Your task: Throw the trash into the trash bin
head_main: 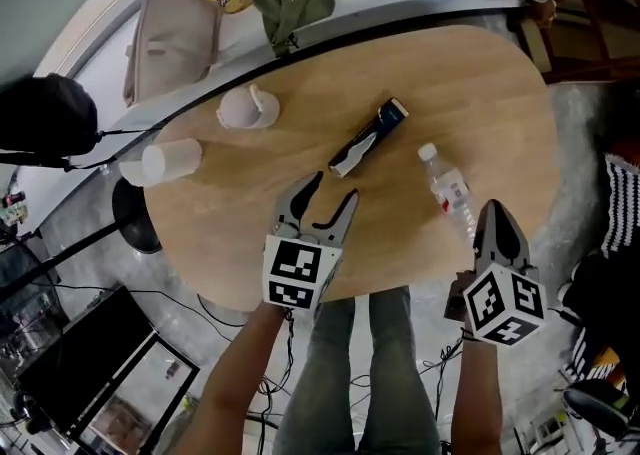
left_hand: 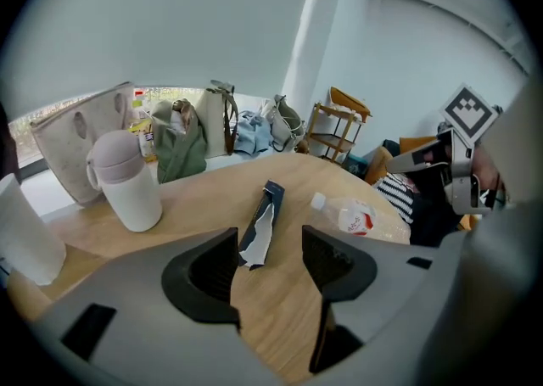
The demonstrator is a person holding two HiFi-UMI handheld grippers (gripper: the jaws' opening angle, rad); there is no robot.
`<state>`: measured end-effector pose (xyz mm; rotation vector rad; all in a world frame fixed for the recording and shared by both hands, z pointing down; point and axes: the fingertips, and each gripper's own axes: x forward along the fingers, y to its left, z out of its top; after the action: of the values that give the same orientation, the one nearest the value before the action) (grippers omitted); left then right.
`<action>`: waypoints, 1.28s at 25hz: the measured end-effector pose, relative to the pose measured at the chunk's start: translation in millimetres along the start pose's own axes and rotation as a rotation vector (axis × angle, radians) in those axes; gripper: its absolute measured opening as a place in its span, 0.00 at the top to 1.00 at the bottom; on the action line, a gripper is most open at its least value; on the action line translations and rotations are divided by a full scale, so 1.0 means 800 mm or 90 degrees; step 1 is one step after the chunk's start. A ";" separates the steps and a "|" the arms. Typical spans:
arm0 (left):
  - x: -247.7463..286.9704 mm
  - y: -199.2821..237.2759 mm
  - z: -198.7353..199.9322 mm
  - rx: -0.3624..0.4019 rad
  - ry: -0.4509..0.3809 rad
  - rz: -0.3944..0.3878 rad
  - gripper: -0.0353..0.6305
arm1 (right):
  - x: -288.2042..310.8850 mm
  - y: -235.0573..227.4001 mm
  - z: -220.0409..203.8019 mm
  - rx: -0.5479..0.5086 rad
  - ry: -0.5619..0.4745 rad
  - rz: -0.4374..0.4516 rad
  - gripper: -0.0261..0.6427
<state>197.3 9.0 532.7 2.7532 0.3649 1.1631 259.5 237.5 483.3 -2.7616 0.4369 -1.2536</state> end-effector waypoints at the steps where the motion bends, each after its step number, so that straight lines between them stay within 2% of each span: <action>1: 0.007 0.001 -0.001 0.012 0.009 -0.005 0.59 | 0.001 -0.003 -0.002 0.002 0.002 -0.003 0.95; 10: 0.073 0.006 -0.011 0.115 0.105 -0.046 0.59 | 0.003 -0.032 -0.013 0.031 0.012 -0.028 0.95; 16: 0.103 0.011 -0.013 0.156 0.140 -0.039 0.59 | 0.003 -0.048 -0.028 0.042 0.026 -0.035 0.95; 18: 0.111 0.011 -0.019 0.158 0.154 -0.040 0.59 | 0.003 -0.053 -0.033 0.046 0.029 -0.036 0.95; 22: 0.117 0.009 -0.026 0.155 0.166 -0.035 0.67 | 0.001 -0.057 -0.038 0.049 0.032 -0.034 0.95; 28: 0.117 0.014 -0.023 0.103 0.151 -0.028 0.73 | 0.006 -0.052 -0.032 0.036 0.030 -0.019 0.95; 32: 0.110 0.014 -0.023 0.086 0.143 -0.011 0.77 | 0.007 -0.048 -0.024 0.022 0.025 -0.006 0.95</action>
<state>245.4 22.9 608.3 2.7291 0.5075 1.5016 256.8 273.3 507.2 -2.7173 0.4018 -1.3065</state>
